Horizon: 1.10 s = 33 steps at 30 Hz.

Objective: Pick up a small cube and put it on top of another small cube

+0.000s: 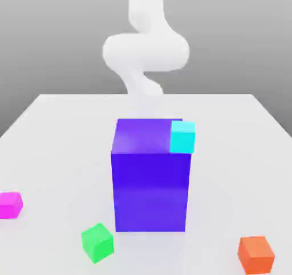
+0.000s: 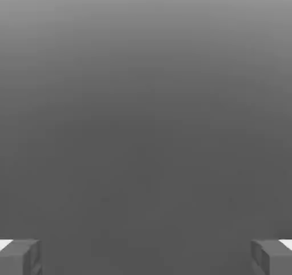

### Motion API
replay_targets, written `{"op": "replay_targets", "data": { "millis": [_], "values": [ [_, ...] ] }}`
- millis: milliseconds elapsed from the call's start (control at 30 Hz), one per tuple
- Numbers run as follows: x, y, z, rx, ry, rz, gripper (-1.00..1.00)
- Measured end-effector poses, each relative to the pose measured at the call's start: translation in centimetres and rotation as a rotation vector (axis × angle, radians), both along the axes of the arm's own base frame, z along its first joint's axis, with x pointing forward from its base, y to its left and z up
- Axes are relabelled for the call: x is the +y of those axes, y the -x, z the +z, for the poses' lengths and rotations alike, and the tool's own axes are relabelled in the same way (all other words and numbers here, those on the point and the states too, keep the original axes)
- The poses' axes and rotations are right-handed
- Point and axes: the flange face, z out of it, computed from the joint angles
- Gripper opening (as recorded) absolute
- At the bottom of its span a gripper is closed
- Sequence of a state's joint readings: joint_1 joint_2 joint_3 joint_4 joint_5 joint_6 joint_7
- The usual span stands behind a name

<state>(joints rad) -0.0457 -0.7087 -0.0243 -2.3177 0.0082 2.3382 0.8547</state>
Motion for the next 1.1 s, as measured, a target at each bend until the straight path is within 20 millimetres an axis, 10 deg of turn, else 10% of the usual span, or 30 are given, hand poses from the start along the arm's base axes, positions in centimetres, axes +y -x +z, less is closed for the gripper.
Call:
{"op": "replay_targets", "data": {
  "millis": [200,400,667,867,1000,1033,1100],
  "values": [
    [-8.3,-5.4,-10.4,0.158,-0.151,-0.275,0.00],
    [-16.9,-6.5,-21.6,0.298,-0.287,-0.570,0.00],
    [-27.9,-0.6,-37.0,0.461,-0.449,-1.020,0.00],
    [-31.5,5.7,-47.6,0.574,-0.525,-1.303,0.00],
    [-31.9,6.5,-52.8,0.584,-0.529,-1.331,0.00],
    [-31.9,6.5,-54.0,0.585,-0.530,-1.332,-1.00],
    [-31.9,6.5,-53.9,0.585,-0.530,-1.332,-1.00]
  ]
}}
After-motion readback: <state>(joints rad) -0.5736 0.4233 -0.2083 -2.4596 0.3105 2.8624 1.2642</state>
